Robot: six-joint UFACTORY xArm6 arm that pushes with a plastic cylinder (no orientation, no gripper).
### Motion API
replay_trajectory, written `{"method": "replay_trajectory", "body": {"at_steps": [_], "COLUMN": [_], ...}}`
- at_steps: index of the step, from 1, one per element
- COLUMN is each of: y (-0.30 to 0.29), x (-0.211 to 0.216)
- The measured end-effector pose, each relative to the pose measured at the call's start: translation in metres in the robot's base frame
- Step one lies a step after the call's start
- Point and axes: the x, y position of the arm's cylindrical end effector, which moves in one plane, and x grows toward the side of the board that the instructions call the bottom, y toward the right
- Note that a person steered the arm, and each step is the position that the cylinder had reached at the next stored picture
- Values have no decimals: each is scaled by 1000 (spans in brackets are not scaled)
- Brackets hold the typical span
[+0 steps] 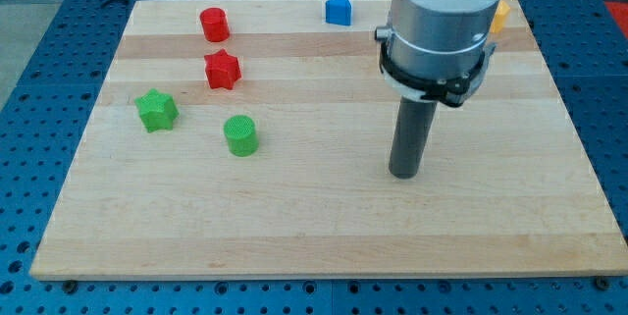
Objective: Point at the green circle
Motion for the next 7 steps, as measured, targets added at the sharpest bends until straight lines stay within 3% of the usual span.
{"method": "replay_trajectory", "body": {"at_steps": [1,7], "y": [-5,-216], "x": [3,18]}}
